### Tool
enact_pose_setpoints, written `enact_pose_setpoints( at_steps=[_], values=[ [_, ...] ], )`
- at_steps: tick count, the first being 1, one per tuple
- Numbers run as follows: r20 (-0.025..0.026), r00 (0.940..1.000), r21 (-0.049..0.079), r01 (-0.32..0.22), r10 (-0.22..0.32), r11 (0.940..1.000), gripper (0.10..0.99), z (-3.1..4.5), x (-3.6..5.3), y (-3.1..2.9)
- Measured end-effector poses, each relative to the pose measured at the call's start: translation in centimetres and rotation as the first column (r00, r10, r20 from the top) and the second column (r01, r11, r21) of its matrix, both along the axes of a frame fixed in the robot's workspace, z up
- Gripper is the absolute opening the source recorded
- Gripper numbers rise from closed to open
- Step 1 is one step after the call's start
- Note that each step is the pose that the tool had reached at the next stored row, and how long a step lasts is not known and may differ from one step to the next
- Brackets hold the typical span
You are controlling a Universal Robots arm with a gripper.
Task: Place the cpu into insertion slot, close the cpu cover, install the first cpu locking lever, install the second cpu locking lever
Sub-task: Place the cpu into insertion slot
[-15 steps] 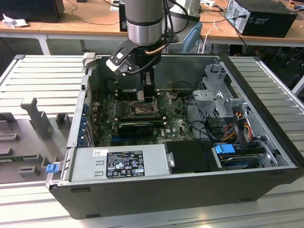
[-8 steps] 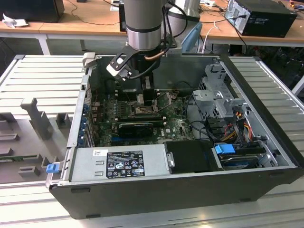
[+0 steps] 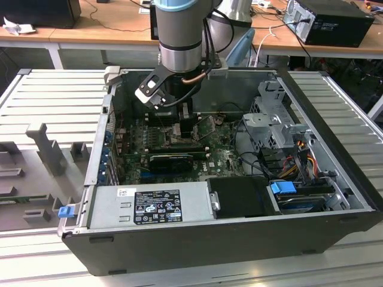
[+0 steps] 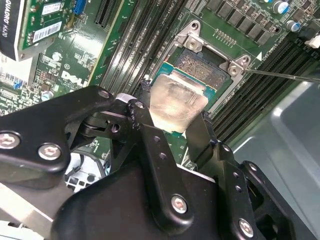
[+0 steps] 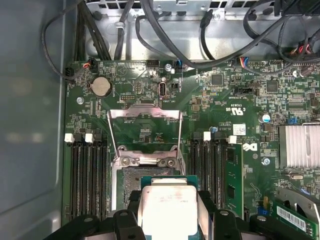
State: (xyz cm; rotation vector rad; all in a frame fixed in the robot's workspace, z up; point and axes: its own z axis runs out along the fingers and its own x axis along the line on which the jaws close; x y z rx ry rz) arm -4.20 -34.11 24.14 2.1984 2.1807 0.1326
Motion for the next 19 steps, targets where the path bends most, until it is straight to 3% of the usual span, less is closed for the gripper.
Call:
enact_pose_setpoints(
  at_steps=[11,14,19],
  values=[
    [0.0001,1.0,0.0,0.001,-0.001,1.0,0.525,-0.66,-0.01,0.03],
    [0.0002,1.0,0.0,0.001,-0.001,1.0,0.525,-1.0,0.0,0.37],
    [0.0,1.0,0.0,0.008,-0.008,1.0,0.525,-1.14,-0.01,0.43]
  ],
)
